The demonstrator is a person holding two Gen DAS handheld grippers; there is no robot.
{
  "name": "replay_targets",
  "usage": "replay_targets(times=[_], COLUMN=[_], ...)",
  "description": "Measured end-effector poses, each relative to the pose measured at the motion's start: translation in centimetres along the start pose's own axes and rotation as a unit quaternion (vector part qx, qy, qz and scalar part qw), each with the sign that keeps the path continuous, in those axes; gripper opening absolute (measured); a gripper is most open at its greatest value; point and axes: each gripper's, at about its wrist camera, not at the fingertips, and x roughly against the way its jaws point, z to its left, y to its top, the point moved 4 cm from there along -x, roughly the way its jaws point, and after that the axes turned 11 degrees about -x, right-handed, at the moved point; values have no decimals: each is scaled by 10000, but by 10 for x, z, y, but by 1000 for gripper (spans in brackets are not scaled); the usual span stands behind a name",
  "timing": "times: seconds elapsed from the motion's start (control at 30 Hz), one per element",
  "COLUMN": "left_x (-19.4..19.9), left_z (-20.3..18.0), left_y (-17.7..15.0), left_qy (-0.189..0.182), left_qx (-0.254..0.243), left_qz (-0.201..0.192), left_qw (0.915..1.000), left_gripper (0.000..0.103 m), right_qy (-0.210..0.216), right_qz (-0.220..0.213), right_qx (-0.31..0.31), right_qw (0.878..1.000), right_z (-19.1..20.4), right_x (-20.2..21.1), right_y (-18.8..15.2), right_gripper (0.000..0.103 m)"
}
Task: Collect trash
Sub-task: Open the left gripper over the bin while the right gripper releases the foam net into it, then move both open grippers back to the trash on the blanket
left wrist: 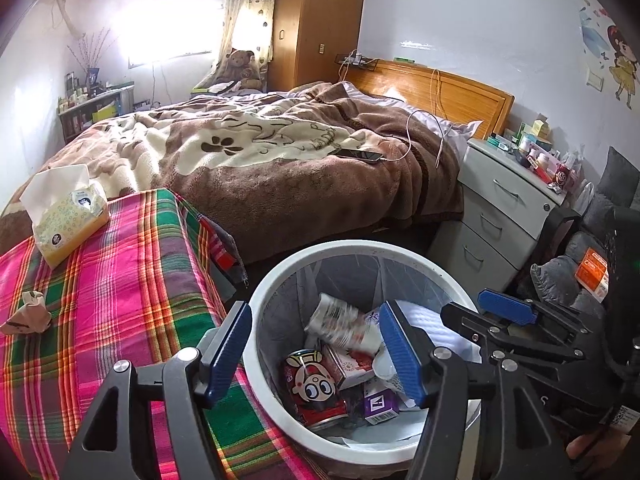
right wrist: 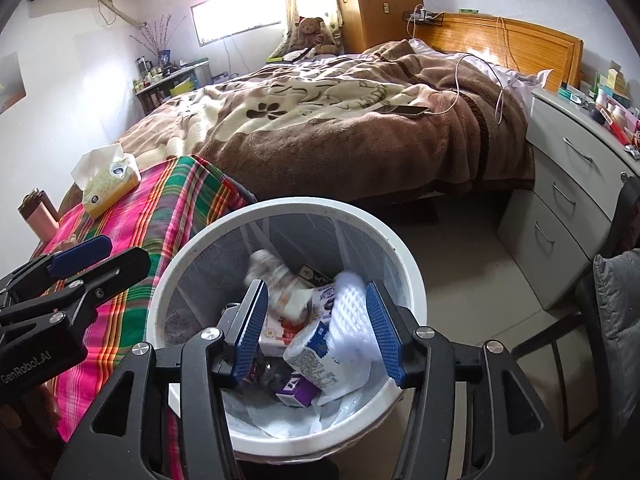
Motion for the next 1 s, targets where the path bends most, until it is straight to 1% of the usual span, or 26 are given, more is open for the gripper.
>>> replay_targets(times=[0.33,0.6,0.77,0.87,1.0], left_x=[17,36,48,60,73], left_z=[10,27,40,50,65], left_y=[-6,-16,-24,-30,-39], left_qy=[99,264,421,612,747], left_qx=[99,264,373,404,536], left_qz=[-73,-152,-175,-222,-269], left_qw=[9999,9992,9983,9971,9954], left_gripper=[66,66,66,66,66], right_qy=[84,204,322,434,570], right_qz=[-95,-165,-202,-241,-277], right_qx=[-29,22,82,125,174], right_qw=[9999,9997,9992,9987,9978], right_z=[6,17,28,36,49], right_x=[7,11,14,16,17], right_y=[-1,-4,-6,-7,-9], right_gripper=[53,53,53,54,54])
